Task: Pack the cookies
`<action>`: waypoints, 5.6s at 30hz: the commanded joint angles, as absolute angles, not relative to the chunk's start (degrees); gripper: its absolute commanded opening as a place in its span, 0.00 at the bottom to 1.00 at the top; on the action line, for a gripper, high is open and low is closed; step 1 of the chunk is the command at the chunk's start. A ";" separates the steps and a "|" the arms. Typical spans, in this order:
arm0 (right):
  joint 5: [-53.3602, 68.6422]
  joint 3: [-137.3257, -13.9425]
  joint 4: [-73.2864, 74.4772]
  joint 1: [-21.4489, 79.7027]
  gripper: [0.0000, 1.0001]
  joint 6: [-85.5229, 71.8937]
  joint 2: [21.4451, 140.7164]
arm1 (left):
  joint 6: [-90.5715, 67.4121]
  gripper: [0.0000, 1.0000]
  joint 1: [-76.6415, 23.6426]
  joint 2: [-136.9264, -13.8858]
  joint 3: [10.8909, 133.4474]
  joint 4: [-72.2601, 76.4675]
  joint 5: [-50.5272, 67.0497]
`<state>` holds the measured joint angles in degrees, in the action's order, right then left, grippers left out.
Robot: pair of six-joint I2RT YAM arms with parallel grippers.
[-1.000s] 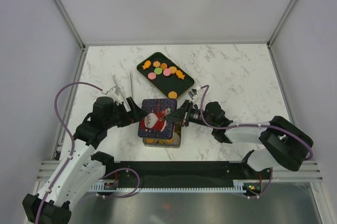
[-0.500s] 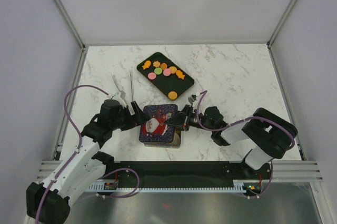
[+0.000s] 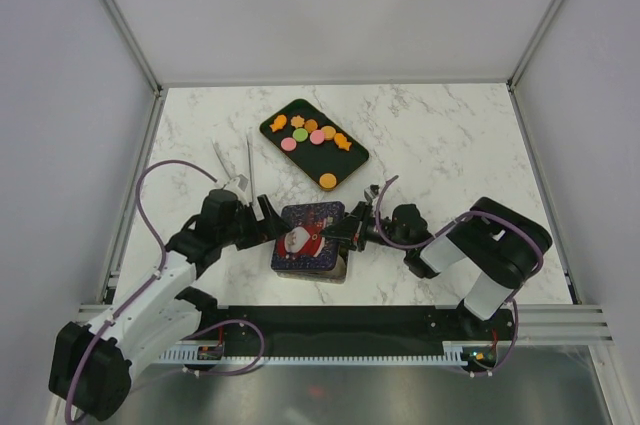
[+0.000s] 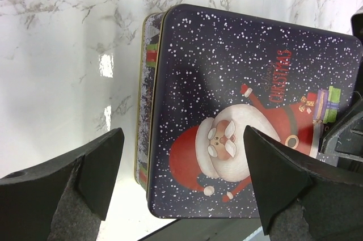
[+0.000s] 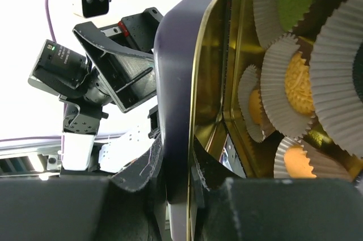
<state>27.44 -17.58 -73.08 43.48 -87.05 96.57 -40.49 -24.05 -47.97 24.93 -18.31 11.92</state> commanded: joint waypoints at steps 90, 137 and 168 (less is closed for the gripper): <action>9.94 -24.43 -4.75 33.92 0.98 -46.23 61.96 | -33.92 0.91 -43.15 -79.28 47.55 -18.55 2.82; 5.27 -26.63 -6.06 42.36 0.93 -48.78 66.18 | -35.16 0.90 -48.78 -87.18 57.13 -22.76 1.67; -1.13 -26.80 -6.97 54.67 0.80 -51.60 64.43 | -30.50 0.91 -48.87 -97.64 63.37 -30.06 -1.67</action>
